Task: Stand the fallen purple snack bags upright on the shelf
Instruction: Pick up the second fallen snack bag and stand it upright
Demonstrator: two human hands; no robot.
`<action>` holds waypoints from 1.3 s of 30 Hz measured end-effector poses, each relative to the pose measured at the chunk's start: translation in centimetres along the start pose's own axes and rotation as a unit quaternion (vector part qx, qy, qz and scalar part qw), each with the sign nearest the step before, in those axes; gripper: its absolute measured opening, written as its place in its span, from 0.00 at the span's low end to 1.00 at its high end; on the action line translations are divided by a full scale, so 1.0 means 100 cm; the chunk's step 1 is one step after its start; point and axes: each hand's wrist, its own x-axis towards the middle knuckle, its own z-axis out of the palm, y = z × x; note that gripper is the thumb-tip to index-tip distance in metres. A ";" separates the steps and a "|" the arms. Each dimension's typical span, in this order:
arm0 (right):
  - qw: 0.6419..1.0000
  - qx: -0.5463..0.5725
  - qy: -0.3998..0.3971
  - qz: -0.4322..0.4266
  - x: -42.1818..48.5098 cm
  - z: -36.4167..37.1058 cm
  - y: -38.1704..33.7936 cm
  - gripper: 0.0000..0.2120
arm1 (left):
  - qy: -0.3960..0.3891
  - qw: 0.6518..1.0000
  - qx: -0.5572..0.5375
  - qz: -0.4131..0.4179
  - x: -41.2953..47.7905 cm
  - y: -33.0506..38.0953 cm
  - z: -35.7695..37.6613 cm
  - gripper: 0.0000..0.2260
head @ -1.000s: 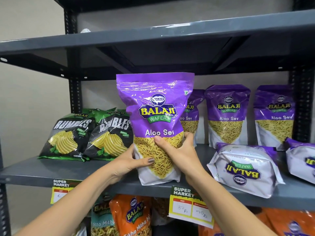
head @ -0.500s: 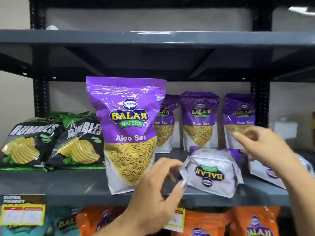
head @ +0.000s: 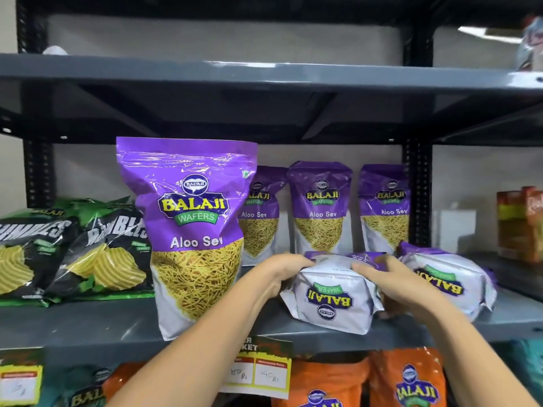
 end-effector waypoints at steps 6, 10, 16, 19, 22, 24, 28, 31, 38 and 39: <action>0.996 0.037 0.003 -0.075 0.013 0.002 -0.005 0.26 | 0.105 0.986 -0.093 0.092 -0.001 -0.004 -0.001 0.29; 0.988 0.102 0.007 -0.117 0.029 0.013 -0.010 0.33 | 0.150 0.964 -0.159 0.150 0.000 -0.009 -0.003 0.40; 0.974 0.135 0.011 -0.183 0.052 0.033 -0.011 0.46 | 0.210 0.943 -0.139 0.219 0.007 -0.019 -0.005 0.60; 0.966 0.152 0.004 -0.207 0.063 0.046 -0.008 0.48 | 0.247 0.933 -0.089 0.247 0.013 -0.024 -0.005 0.62; 0.961 0.183 -0.001 -0.206 0.073 0.052 0.001 0.46 | 0.266 0.924 -0.022 0.273 0.016 -0.030 -0.004 0.63; 0.960 0.201 -0.003 -0.195 0.075 0.053 0.010 0.44 | 0.279 0.919 0.048 0.275 0.014 -0.035 -0.002 0.63; 0.964 0.182 0.002 -0.196 0.081 0.050 0.016 0.33 | 0.293 0.896 0.154 0.296 0.011 -0.037 -0.003 0.59; 0.963 0.204 -0.054 -0.168 0.082 0.043 0.008 0.29 | 0.284 0.897 0.201 0.272 0.007 -0.035 0.000 0.57; 0.900 0.416 -0.135 -0.001 0.109 0.034 -0.022 0.33 | 0.383 0.853 0.131 0.330 -0.010 -0.034 0.039 0.27; 0.892 0.431 -0.140 0.011 0.113 0.035 -0.022 0.33 | 0.346 0.878 0.098 0.316 -0.010 -0.034 0.045 0.25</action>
